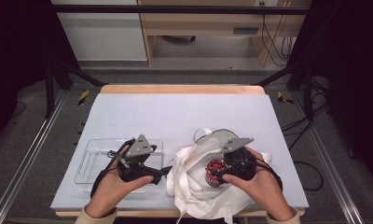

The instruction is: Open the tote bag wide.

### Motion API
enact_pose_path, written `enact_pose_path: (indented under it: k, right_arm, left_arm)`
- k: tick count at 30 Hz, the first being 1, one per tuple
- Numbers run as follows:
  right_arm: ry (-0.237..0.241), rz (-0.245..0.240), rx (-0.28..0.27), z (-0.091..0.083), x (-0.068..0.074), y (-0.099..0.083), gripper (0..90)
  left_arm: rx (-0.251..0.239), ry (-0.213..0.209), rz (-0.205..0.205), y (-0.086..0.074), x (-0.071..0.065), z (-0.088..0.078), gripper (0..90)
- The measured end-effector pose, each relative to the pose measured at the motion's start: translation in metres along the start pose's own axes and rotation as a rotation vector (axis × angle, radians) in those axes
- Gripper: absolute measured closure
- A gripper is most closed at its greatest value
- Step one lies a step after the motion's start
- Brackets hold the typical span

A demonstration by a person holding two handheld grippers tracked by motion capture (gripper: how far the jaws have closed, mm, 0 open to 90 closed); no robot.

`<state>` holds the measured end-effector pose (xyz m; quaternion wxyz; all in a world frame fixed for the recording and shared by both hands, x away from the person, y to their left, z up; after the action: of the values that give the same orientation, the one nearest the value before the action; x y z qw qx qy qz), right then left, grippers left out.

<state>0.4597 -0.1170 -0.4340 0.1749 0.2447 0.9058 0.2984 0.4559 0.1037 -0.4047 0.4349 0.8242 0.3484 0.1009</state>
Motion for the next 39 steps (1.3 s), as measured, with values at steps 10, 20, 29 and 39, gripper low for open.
enact_pose_path:
  k: [10,20,29,39]
  right_arm:
    - [0.049,-0.02,0.053,0.012,0.009,-0.007,19.7]
    - [0.048,0.019,0.093,0.032,0.004,-0.02,16.2]
    - [0.063,0.037,0.118,0.046,0.005,-0.028,18.1]
    - [0.058,0.033,0.129,0.051,0.006,-0.029,25.3]
  left_arm:
    - [0.002,0.01,-0.006,-0.001,0.009,-0.005,15.8]
    - [0.004,0.023,-0.009,-0.003,0.016,-0.008,15.5]
    - [0.008,0.04,-0.02,-0.005,0.025,-0.01,15.5]
    - [0.005,0.047,-0.025,-0.006,0.028,-0.013,15.4]
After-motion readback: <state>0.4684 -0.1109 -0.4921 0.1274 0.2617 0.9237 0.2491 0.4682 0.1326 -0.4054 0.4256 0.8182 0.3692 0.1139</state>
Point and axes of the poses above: each handheld gripper's, and its own axes: z roughly forward along the jaws, y roughly out of its top, x roughly to its left, the point moved 8 cm from there along z, roughly forward along the jaws, and after that the axes turned 10 degrees about -z, right-handed, at the moved point
